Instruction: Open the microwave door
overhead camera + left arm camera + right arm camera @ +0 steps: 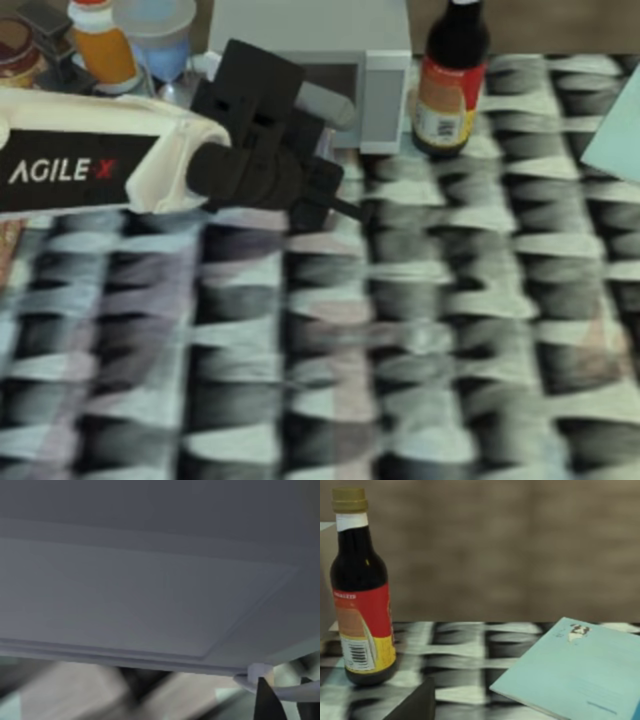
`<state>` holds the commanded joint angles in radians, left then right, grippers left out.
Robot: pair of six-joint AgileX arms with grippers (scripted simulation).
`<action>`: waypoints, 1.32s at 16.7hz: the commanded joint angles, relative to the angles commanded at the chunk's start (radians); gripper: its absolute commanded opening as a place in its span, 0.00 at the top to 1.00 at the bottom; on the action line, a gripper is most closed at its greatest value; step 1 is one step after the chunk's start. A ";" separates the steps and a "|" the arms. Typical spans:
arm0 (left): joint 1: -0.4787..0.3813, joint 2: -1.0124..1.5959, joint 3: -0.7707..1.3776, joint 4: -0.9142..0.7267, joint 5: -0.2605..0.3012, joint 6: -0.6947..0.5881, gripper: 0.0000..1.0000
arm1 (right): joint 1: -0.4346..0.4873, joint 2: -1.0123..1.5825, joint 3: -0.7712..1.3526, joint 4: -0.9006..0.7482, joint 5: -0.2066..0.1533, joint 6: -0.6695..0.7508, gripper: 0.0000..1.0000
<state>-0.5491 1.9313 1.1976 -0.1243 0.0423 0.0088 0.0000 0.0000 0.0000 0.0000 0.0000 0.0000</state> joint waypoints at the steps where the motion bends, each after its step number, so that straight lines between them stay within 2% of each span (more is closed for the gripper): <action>1: 0.000 0.000 0.000 0.000 0.000 0.000 1.00 | 0.000 0.000 0.000 0.000 0.000 0.000 0.00; 10: 0.020 -0.021 -0.029 0.004 0.044 0.051 1.00 | 0.000 0.000 0.000 0.000 0.000 0.000 0.00; 22: 0.020 -0.021 -0.029 0.004 0.044 0.051 1.00 | 0.000 0.000 0.000 0.000 0.000 0.000 0.00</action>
